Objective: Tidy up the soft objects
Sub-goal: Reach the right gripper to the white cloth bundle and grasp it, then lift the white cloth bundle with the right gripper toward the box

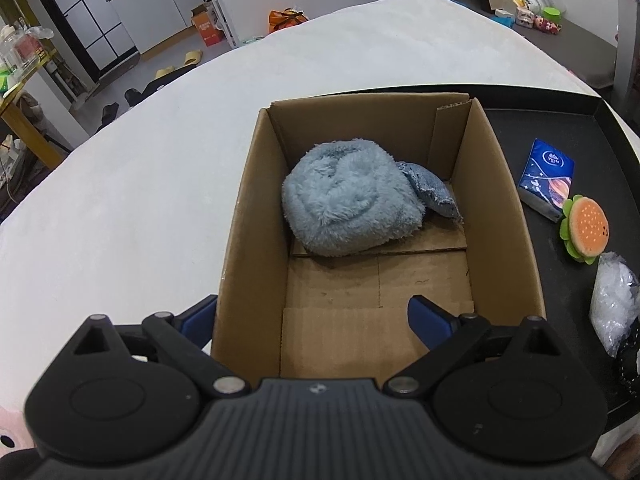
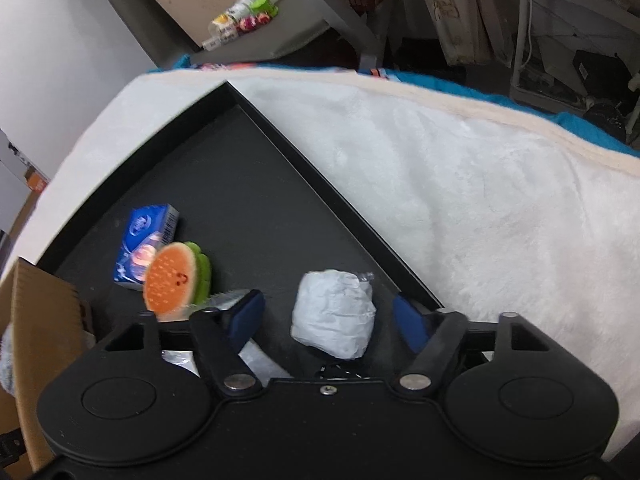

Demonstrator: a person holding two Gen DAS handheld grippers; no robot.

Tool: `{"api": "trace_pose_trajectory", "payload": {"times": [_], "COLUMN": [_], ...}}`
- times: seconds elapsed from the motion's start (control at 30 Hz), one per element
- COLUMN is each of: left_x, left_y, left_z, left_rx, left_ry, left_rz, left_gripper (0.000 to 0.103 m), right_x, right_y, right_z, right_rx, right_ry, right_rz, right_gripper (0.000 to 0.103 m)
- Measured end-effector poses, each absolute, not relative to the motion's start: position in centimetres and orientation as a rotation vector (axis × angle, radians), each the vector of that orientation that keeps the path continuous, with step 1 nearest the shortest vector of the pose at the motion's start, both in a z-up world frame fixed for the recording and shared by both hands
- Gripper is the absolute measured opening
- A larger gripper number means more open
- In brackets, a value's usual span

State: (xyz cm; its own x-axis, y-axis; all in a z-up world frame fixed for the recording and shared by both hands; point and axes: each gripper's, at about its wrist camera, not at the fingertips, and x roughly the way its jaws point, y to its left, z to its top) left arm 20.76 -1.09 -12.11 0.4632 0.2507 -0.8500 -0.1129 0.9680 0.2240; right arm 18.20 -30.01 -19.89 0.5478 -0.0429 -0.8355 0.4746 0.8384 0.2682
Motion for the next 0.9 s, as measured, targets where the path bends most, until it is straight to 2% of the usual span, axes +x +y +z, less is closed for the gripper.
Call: {"api": "trace_pose_trajectory", "payload": {"times": [0.1, 0.37, 0.9], "left_x": [20.7, 20.4, 20.0], "left_y": [-1.1, -0.7, 1.0], "left_z": [-12.1, -12.0, -12.2], "left_rx": [0.145, 0.125, 0.064], "left_ry": [1.065, 1.056, 1.058], "left_rz": [0.22, 0.203, 0.186], "left_gripper": [0.098, 0.097, 0.087], "right_x": [18.3, 17.9, 17.3], "right_y": [-30.2, -30.0, -27.7], "right_z": [-20.5, -19.9, -16.8], "right_rx": [0.51, 0.473, 0.389], "right_ry": [0.979, 0.965, 0.928], "right_rz": [-0.335, -0.342, -0.251], "right_gripper": [0.046, 0.045, 0.045]}}
